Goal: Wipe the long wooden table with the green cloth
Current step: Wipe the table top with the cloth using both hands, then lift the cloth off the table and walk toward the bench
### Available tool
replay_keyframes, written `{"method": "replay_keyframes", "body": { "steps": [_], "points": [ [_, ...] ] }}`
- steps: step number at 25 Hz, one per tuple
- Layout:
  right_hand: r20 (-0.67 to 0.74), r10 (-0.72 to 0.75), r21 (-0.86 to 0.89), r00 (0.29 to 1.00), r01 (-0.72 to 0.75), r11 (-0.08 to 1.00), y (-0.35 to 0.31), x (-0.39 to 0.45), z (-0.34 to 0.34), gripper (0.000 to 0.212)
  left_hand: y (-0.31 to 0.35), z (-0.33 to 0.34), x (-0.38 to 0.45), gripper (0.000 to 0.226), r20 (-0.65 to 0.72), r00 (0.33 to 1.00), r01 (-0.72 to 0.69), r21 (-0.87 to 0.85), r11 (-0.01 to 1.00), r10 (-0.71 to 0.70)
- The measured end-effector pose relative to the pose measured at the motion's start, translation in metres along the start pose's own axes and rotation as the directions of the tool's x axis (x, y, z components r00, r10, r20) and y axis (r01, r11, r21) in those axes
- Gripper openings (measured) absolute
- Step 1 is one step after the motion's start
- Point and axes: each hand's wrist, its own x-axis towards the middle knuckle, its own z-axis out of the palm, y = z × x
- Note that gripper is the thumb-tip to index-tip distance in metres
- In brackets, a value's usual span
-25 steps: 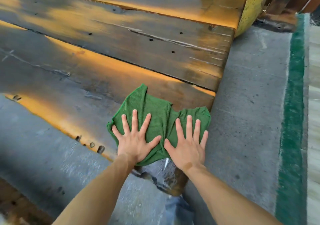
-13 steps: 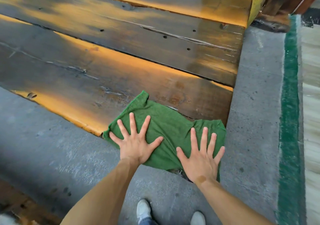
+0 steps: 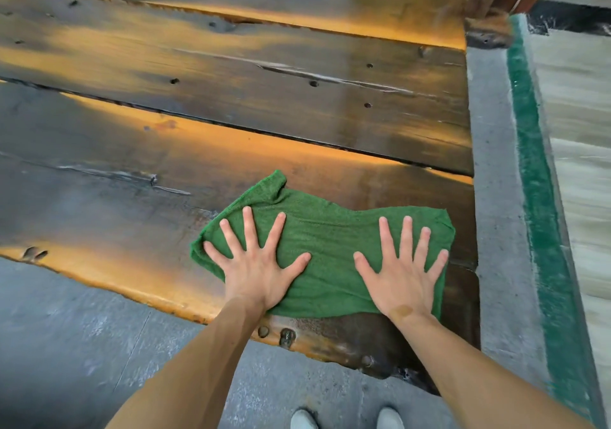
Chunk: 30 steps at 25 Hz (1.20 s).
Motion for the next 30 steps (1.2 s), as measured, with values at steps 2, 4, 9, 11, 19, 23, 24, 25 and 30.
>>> {"method": "replay_keyframes", "body": {
  "steps": [2,4,9,11,19,23,24,25,30],
  "points": [
    [0.010,-0.002,-0.002,1.000,0.002,1.000,0.001,-0.003,0.000,0.081,0.001,0.000,-0.002,0.090,0.016,1.000,-0.007,0.009,1.000,0.007],
    [0.022,-0.007,-0.014,1.000,0.007,1.000,0.005,-0.006,-0.004,0.078,-0.004,-0.004,-0.001,0.088,0.009,0.999,-0.046,0.030,0.999,0.045],
    [-0.138,-0.007,-0.050,0.990,0.000,0.999,0.013,0.016,-0.029,0.063,-0.027,-0.035,0.037,0.072,-0.195,0.946,-0.226,0.173,0.959,0.258],
    [-0.181,0.025,0.016,0.983,-0.022,1.000,0.021,0.035,-0.042,0.056,-0.023,-0.057,0.061,0.069,-0.155,0.956,-0.223,0.159,0.962,0.247],
    [-0.071,0.096,0.180,0.993,-0.082,0.980,0.063,0.070,-0.063,0.032,-0.002,-0.107,0.131,0.057,0.275,0.941,-0.265,0.238,0.934,0.197],
    [-0.047,0.095,0.118,0.994,-0.089,0.989,0.065,0.068,-0.072,0.017,-0.012,-0.101,0.131,0.028,0.169,0.953,-0.282,0.194,0.940,0.252],
    [-0.049,0.082,0.110,0.995,-0.076,0.991,0.065,0.067,-0.073,0.015,-0.015,-0.100,0.130,0.024,0.151,0.964,-0.239,0.135,0.961,0.219],
    [-0.062,0.066,0.110,0.996,-0.059,0.992,0.064,0.065,-0.074,0.012,-0.018,-0.099,0.130,0.024,0.148,0.972,-0.196,0.070,0.978,0.184],
    [-0.051,0.062,0.117,0.997,-0.055,0.992,0.067,0.039,-0.084,0.015,-0.054,-0.110,0.123,0.021,0.047,0.993,-0.095,-0.154,0.983,0.104]
  ]
}}
